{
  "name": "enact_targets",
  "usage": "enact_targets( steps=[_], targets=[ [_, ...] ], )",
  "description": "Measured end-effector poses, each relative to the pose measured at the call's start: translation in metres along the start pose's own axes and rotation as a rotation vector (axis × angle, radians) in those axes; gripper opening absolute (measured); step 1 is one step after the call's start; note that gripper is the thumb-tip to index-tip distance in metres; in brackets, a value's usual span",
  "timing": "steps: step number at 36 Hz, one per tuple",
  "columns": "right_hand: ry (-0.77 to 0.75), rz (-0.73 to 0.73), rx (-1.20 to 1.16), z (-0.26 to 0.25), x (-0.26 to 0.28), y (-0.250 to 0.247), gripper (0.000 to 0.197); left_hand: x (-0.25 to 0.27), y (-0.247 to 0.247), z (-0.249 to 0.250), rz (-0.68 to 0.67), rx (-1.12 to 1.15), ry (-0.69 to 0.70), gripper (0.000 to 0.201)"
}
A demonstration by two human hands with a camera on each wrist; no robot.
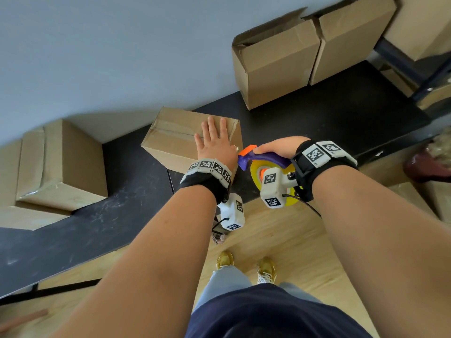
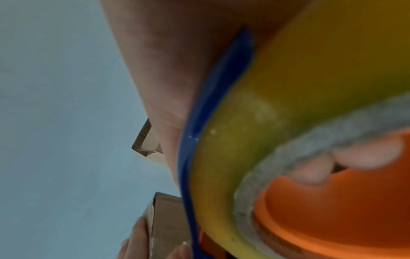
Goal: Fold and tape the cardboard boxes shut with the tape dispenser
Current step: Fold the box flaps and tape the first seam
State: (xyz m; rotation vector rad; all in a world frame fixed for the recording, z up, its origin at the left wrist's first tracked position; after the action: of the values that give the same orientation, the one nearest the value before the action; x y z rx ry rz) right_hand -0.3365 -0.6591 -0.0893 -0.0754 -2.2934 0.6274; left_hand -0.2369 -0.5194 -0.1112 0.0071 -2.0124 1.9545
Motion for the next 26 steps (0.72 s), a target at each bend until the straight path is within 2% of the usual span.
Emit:
enact_targets(
  steps=[3, 6, 9, 14, 22, 26],
  targets=[
    [0.048, 0.001, 0.001, 0.01, 0.006, 0.001, 0.034, 0.001, 0.002, 0.001, 0.034, 0.004, -0.004, 0.071],
    [0.126, 0.049, 0.133, 0.037, 0.008, 0.003, 0.047, 0.0, 0.003, 0.001, 0.057, 0.014, -0.002, 0.071],
    [0.152, 0.134, 0.028, 0.054, 0.006, 0.006, 0.044, -0.003, 0.005, -0.001, 0.082, 0.003, -0.002, 0.077],
    [0.105, 0.231, -0.056, 0.044, 0.002, -0.002, 0.047, 0.0, 0.008, 0.0, 0.112, 0.003, -0.009, 0.077],
    [0.03, 0.242, -0.047, 0.031, 0.004, -0.009, 0.053, 0.003, 0.007, 0.0, 0.108, 0.043, -0.039, 0.075],
    [-0.005, 0.275, -0.05, 0.026, 0.009, -0.013, 0.061, 0.006, -0.003, 0.003, 0.09, 0.197, -0.095, 0.07]
  ],
)
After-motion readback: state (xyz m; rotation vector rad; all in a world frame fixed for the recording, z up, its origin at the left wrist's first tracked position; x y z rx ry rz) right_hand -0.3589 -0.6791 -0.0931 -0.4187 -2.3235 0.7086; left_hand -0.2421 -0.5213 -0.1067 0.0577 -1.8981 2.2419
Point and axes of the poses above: each hand's wrist, its own x-axis away from the middle knuckle, its own y-axis out of the palm, z = x × y, the point moved 5 cm from there along -x, towards the middle knuckle, and after that the axes turned 11 degrees about -y, right-handed, at the moved point
